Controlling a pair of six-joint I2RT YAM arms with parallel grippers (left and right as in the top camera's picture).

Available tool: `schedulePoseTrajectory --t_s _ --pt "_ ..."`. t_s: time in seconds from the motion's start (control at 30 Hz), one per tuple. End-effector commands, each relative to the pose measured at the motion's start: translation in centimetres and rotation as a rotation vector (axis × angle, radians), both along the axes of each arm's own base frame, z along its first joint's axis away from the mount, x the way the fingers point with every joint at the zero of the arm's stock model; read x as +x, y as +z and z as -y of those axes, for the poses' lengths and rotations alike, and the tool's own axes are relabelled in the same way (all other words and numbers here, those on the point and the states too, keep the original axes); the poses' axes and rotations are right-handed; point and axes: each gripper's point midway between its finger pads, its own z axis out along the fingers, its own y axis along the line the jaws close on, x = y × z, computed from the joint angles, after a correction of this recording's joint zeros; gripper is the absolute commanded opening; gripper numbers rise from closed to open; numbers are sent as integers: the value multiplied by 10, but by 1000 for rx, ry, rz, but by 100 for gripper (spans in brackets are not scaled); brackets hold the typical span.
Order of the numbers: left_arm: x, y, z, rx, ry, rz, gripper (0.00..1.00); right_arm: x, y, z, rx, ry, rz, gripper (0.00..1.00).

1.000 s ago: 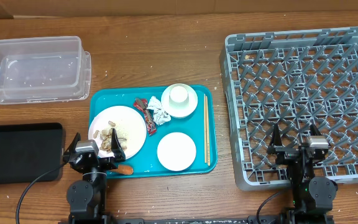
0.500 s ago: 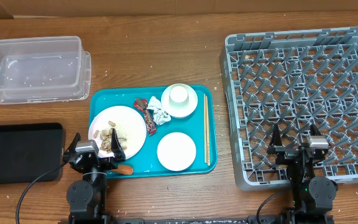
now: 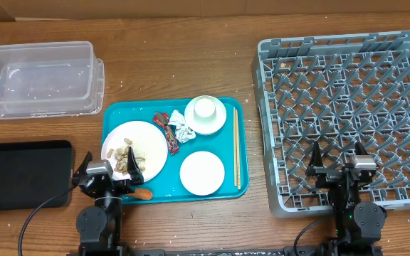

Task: Sort waste into correct bins and load items into the dishwasher

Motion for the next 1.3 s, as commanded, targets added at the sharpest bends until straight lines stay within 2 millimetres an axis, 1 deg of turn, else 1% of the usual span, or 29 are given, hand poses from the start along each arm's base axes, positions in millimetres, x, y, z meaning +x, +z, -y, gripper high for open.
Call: schedulePoseTrajectory --t_s 0.0,0.23,0.3,0.37,0.4,0.43,0.47,0.5,0.53,0.57,0.6,0.63,0.67,0.7,0.73,0.8,0.87,0.93,1.0,1.03,1.23,1.27 --pt "0 1 -1 21 0 8 100 0 -1 1 -1 -6 7 100" --pt "0 1 -1 21 0 8 100 0 -1 3 -5 -19 7 100" --pt "0 1 -1 21 0 8 100 0 0 9 -6 -52 12 100" --pt "0 1 -1 21 0 8 99 0 5 7 -4 -37 32 100" --pt "0 1 -1 21 0 8 100 0 9 0 -2 3 48 100" --pt "0 1 -1 21 0 8 100 0 12 -8 -3 48 61 100" --pt "0 1 -1 21 0 8 100 -1 17 -23 -6 135 82 100" --pt "0 1 -1 21 0 8 100 -6 26 -45 -14 266 116 100" --pt "0 1 -1 21 0 8 100 -12 33 -62 -23 369 148 100" --pt "0 1 -1 21 0 8 100 -27 43 -90 -24 550 193 100" --pt "0 1 -1 21 0 8 100 -46 49 -114 -26 724 219 100" --pt "0 1 -1 21 0 8 100 -71 50 -138 -50 926 233 100" --pt "0 1 -1 21 0 8 100 -83 49 -146 -64 1005 234 100" --pt "0 1 -1 21 0 8 100 -103 52 -157 -120 1125 274 100" --pt "0 1 -1 21 0 8 100 -115 56 -162 -173 1186 320 100" --pt "0 1 -1 21 0 8 100 -139 63 -169 -292 1287 416 100" --pt "0 1 -1 21 0 8 100 -155 71 -171 -405 1322 517 100" --pt "0 1 -1 21 0 8 100 -161 83 -171 -428 1300 576 100" --pt "0 1 -1 21 0 8 100 -159 98 -168 -349 1246 588 100" --pt "0 1 -1 21 0 8 100 -153 107 -164 -253 1211 566 100" --pt "0 1 -1 21 0 8 100 -140 111 -159 -89 1175 478 100" --pt "0 1 -1 21 0 8 100 -140 115 -159 -81 1171 472 100"
